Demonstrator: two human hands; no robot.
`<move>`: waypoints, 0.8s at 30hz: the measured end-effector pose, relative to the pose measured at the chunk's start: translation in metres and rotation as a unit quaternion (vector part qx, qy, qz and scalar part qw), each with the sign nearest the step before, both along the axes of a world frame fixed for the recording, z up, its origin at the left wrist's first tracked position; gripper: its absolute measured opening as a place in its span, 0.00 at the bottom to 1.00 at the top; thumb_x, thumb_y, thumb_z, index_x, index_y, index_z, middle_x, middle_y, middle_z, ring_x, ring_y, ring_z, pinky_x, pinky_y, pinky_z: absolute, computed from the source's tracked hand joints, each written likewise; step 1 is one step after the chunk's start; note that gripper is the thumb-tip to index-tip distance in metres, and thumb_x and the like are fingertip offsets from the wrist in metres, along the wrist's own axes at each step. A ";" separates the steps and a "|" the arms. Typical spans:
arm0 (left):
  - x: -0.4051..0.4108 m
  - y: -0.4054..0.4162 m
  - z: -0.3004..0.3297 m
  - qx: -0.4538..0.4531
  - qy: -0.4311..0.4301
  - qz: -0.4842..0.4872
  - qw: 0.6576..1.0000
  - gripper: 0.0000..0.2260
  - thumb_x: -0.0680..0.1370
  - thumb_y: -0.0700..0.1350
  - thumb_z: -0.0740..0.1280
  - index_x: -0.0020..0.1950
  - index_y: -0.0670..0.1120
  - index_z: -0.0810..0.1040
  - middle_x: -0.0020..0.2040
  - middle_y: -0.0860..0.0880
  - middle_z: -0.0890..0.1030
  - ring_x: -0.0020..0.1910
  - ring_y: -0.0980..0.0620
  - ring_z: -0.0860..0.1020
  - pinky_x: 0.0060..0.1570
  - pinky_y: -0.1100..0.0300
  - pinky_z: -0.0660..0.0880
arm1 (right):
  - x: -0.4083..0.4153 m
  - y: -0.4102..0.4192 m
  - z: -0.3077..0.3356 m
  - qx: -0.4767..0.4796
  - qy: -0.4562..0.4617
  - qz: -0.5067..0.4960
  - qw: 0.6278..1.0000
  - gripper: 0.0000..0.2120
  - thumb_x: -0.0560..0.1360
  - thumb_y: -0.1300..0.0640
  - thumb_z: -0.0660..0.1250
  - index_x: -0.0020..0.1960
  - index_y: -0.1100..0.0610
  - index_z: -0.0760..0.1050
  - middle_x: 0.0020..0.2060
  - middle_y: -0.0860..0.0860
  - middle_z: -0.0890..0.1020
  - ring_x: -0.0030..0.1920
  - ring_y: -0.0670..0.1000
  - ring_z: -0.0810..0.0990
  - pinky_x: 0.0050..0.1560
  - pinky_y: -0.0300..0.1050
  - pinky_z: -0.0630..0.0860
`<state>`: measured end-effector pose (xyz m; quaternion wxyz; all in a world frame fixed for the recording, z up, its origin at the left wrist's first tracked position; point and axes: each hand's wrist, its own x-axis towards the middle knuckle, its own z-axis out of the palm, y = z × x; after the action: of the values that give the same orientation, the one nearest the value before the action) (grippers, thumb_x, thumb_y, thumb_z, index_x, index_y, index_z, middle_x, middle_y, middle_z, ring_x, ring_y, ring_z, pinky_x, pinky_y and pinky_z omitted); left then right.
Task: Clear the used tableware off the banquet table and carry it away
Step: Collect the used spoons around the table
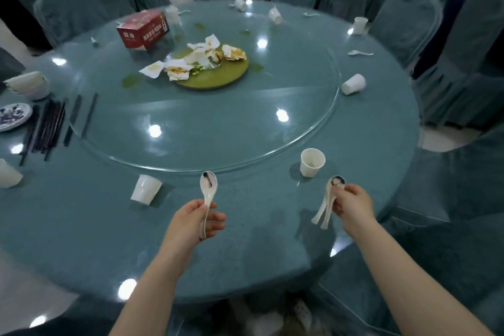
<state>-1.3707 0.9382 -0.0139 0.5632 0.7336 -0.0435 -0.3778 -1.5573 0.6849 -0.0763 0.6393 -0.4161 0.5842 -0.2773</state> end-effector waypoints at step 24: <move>-0.297 -0.178 0.145 -0.159 -0.212 -0.412 0.872 0.05 0.77 0.41 0.66 0.44 0.47 0.81 0.32 0.52 0.83 0.29 0.58 0.79 0.35 0.61 0.77 | -0.257 0.021 0.222 -0.206 -0.152 -0.067 0.964 0.08 0.72 0.70 0.69 0.47 0.61 0.75 0.39 0.55 0.82 0.37 0.50 0.83 0.35 0.42 0.81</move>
<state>-1.6673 0.7604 0.1315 0.4429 0.6126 -0.5193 -0.3987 -1.8138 0.7064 0.1462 0.6008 -0.4520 0.4368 -0.4939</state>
